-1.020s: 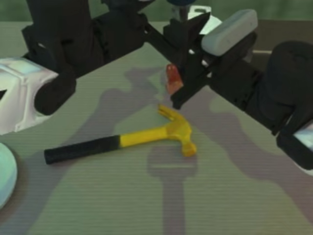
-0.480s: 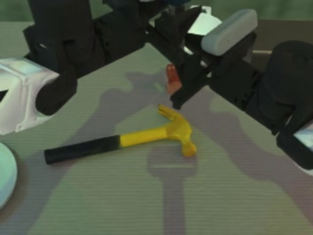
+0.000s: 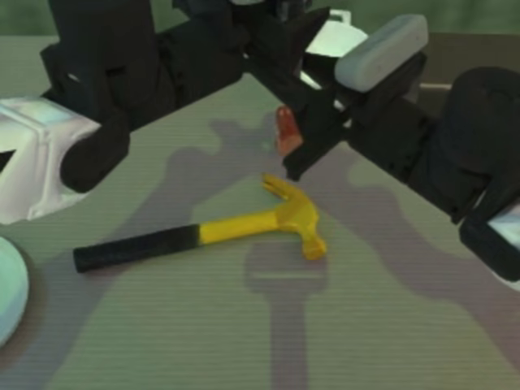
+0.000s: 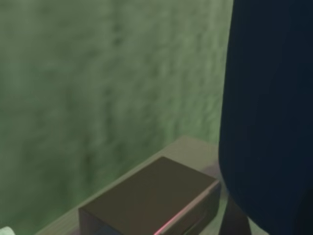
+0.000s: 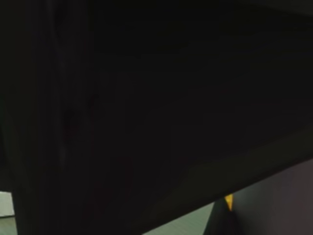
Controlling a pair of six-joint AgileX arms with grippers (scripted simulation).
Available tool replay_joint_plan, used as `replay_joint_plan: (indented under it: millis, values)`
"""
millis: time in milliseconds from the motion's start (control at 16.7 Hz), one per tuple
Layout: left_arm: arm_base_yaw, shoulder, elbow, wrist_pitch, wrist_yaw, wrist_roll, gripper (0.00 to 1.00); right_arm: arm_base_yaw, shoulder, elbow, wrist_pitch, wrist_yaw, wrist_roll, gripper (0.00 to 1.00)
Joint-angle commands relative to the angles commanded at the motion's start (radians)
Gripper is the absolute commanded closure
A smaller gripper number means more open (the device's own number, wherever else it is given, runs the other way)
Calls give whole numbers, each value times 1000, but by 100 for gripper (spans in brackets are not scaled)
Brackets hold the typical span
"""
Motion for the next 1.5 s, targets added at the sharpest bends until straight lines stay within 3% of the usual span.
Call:
replay_joint_plan:
  millis: [300,1080,1500]
  values:
    - [0,0,0,0,0,0,100,0,0,0,0,0,0,100]
    - [0,0,0,0,0,0,100,0,0,0,0,0,0,2]
    - [0,0,0,0,0,0,100,0,0,0,0,0,0,0]
